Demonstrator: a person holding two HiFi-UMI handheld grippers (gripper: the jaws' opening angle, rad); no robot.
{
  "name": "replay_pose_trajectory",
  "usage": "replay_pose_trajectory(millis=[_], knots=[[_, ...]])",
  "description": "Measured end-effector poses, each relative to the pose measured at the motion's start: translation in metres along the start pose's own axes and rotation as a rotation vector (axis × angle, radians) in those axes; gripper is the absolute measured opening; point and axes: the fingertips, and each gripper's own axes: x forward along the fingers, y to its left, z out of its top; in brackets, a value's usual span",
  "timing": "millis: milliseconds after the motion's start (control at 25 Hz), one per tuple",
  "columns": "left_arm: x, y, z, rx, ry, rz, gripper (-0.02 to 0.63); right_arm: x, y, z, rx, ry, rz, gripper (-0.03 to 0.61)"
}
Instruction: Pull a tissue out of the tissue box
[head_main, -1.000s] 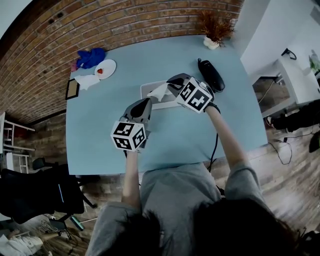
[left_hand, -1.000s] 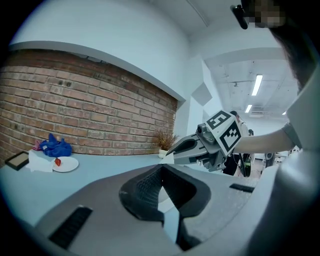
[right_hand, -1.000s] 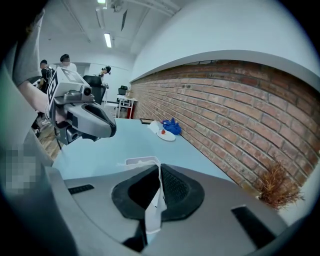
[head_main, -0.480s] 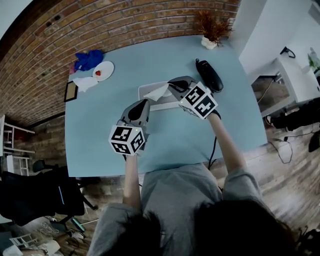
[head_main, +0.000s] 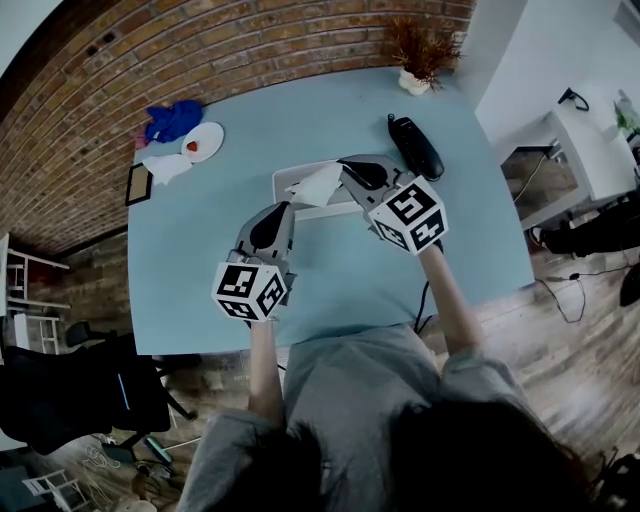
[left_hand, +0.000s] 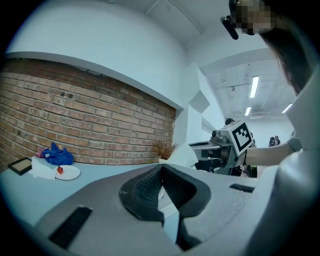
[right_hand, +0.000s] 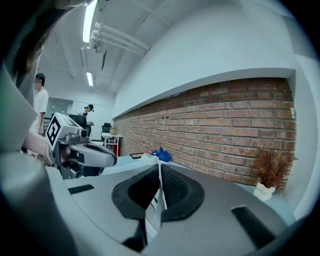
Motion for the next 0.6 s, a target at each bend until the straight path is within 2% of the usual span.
replay_pose_trajectory(millis=[320,600], knots=[[-0.013,-0.011,0.013,0.014,-0.042,0.007,0.003,-0.019,0.01,0.011,0.074,-0.099,-0.003,0.002],[-0.017,-0.018,0.014,0.01,-0.052,0.013,0.003,-0.027,0.017,0.01,0.095,-0.153,-0.008,0.002]])
